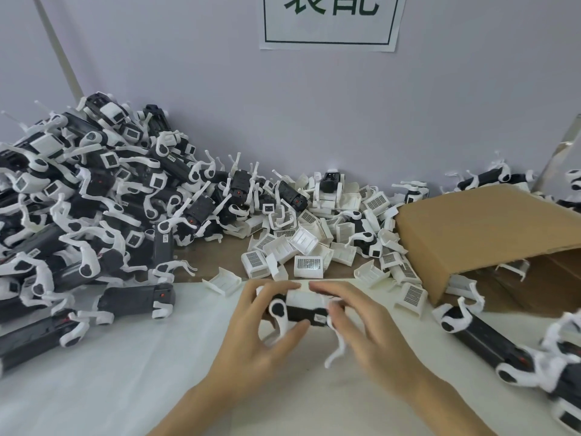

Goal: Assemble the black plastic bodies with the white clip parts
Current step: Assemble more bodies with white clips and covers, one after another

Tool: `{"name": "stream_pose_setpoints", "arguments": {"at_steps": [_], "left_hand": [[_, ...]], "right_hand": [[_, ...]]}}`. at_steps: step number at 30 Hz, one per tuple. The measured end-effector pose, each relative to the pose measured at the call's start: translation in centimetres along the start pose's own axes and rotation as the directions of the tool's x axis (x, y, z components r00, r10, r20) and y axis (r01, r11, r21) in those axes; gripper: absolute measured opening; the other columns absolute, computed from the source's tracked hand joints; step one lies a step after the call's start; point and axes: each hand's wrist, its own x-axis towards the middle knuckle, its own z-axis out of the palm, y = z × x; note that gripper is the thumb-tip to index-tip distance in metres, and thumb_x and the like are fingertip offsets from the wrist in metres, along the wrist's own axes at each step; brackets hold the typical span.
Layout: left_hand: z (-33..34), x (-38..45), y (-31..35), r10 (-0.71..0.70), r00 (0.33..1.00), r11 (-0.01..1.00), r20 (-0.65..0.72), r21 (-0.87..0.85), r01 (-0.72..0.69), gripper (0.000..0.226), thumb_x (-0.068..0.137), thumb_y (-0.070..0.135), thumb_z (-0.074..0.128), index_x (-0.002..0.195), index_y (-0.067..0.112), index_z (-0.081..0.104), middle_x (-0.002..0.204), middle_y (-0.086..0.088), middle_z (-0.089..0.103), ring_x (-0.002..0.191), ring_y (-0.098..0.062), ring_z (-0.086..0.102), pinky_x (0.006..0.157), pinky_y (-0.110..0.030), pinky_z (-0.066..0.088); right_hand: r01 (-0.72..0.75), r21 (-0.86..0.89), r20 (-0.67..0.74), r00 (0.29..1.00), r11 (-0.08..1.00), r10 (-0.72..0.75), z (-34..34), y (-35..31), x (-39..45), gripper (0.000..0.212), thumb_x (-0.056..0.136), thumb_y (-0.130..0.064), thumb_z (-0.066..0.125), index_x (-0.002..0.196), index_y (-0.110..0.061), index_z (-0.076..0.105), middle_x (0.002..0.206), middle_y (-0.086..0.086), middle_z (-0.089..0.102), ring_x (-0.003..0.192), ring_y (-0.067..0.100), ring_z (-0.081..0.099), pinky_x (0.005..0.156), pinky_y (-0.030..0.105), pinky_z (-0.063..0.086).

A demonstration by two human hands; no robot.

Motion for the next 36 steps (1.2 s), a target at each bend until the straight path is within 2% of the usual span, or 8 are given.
{"name": "stream_pose_setpoints", "arguments": {"at_steps": [3, 12, 17, 24, 27, 30, 33, 36], "left_hand": [[-0.1, 0.1, -0.1, -0.121, 0.992, 0.989, 0.031, -0.079, 0.123, 0.044, 0.090, 0.039, 0.075, 0.132, 0.041, 0.065, 0.124, 0.013, 0.055, 0.120, -0.025, 0.061, 0.098, -0.042, 0.055], [-0.4, 0.2, 0.3, -0.092, 0.993, 0.992, 0.079, -0.078, 0.098, 0.037, 0.091, 0.042, 0.074, 0.127, 0.038, 0.066, 0.117, 0.007, 0.058, 0.118, -0.026, 0.060, 0.096, -0.033, 0.053], [-0.3, 0.2, 0.6, -0.052, 0.998, 0.993, 0.041, -0.105, 0.056, 0.035, 0.092, 0.035, 0.077, 0.126, 0.038, 0.066, 0.124, 0.007, 0.055, 0.127, -0.026, 0.058, 0.104, -0.027, 0.048], [-0.1, 0.0, 0.3, 0.057, 0.998, 0.998, 0.016, -0.024, -0.057, 0.035, 0.095, 0.028, 0.077, 0.127, 0.036, 0.067, 0.125, 0.005, 0.055, 0.127, -0.026, 0.057, 0.103, -0.021, 0.044], [-0.1, 0.3, 0.1, 0.105, 0.994, 0.994, 0.018, 0.000, -0.105, 0.035, 0.096, 0.021, 0.077, 0.127, 0.034, 0.066, 0.139, 0.004, 0.047, 0.141, -0.027, 0.048, 0.105, -0.016, 0.041], [-0.1, 0.4, -0.1, 0.233, 0.971, 0.970, 0.048, 0.062, -0.235, 0.031, 0.100, 0.021, 0.073, 0.128, 0.033, 0.064, 0.160, 0.001, 0.033, 0.153, -0.028, 0.037, 0.109, -0.020, 0.042], [0.2, 0.3, 0.0, 0.258, 0.961, 0.956, 0.101, 0.119, -0.269, 0.030, 0.103, 0.029, 0.069, 0.131, 0.038, 0.062, 0.169, 0.003, 0.024, 0.158, -0.027, 0.030, 0.111, -0.046, 0.049], [0.3, 0.3, 0.1, 0.182, 0.982, 0.970, 0.044, 0.157, -0.187, 0.048, 0.098, 0.040, 0.070, 0.142, 0.043, 0.050, 0.162, 0.007, 0.031, 0.155, -0.023, 0.032, 0.121, -0.041, 0.037]], "right_hand": [[0.089, -0.312, 0.014, 0.996, 0.946, -0.089, 1.0, 0.5, -0.3, 0.050, 0.101, -0.034, 0.066, 0.148, -0.042, 0.050, 0.143, -0.034, 0.052, 0.134, 0.000, 0.048, 0.109, 0.017, 0.039], [0.148, -0.482, -0.122, 0.965, 0.864, -0.233, 1.8, 0.5, -0.3, 0.037, 0.089, -0.027, 0.082, 0.122, -0.026, 0.066, 0.113, -0.021, 0.063, 0.108, 0.007, 0.056, 0.092, 0.013, 0.043], [0.132, -0.191, -0.057, 0.988, 0.973, -0.146, 1.8, 0.5, -0.1, 0.047, 0.095, -0.022, 0.076, 0.135, -0.032, 0.054, 0.133, -0.019, 0.056, 0.127, 0.009, 0.058, 0.099, 0.019, 0.047], [0.125, -0.499, -0.121, 0.970, 0.858, -0.211, 2.2, 0.3, -0.4, 0.054, 0.090, -0.021, 0.081, 0.139, -0.031, 0.063, 0.128, -0.023, 0.065, 0.114, 0.010, 0.059, 0.096, 0.028, 0.051], [0.112, -0.231, -0.038, 0.992, 0.966, -0.124, 1.4, -0.2, -0.3, 0.049, 0.099, -0.027, 0.070, 0.145, -0.033, 0.055, 0.139, -0.021, 0.058, 0.131, 0.007, 0.053, 0.106, 0.023, 0.043], [-0.108, 0.175, 0.083, 0.992, 0.979, 0.094, 0.2, -0.8, 0.0, 0.041, 0.104, -0.040, 0.054, 0.145, -0.035, 0.054, 0.131, -0.021, 0.063, 0.128, 0.002, 0.056, 0.103, 0.016, 0.041], [-0.113, 0.032, 0.065, 0.992, 0.993, 0.111, -0.3, -0.3, 0.1, 0.024, 0.107, -0.027, 0.054, 0.126, -0.021, 0.067, 0.113, -0.005, 0.068, 0.112, 0.009, 0.063, 0.100, 0.028, 0.046], [-0.172, 0.118, 0.032, 0.985, 0.978, 0.169, -0.2, -0.2, 0.2, 0.014, 0.101, -0.021, 0.064, 0.114, -0.017, 0.062, 0.096, -0.008, 0.068, 0.088, 0.003, 0.067, 0.083, 0.020, 0.052]]}}
